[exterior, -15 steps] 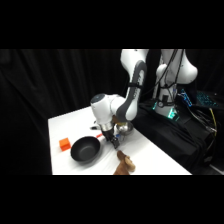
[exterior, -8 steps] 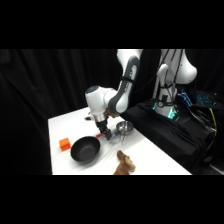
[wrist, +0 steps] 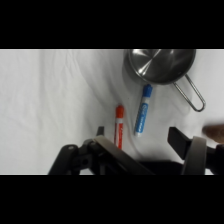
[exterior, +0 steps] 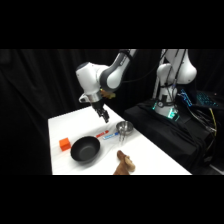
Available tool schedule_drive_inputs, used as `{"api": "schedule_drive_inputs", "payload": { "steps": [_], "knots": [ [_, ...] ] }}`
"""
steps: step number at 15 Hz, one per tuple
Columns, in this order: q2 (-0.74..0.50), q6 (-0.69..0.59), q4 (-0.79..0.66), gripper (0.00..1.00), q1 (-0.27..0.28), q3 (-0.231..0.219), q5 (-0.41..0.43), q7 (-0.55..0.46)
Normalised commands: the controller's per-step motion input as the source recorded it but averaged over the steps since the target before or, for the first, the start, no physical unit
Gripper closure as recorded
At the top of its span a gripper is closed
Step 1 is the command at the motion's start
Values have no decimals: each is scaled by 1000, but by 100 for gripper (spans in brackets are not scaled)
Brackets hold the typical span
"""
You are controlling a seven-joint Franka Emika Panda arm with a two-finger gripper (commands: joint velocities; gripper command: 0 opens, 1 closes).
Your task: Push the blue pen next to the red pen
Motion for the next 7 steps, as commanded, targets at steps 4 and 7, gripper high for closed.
{"api": "schedule_drive_inputs", "payload": {
  "steps": [4,7],
  "knots": [
    [-201,-736,446,0,7,-84,-110,-12],
    [-14,-532,494,0,-1,-44,-63,-27]
  ]
}}
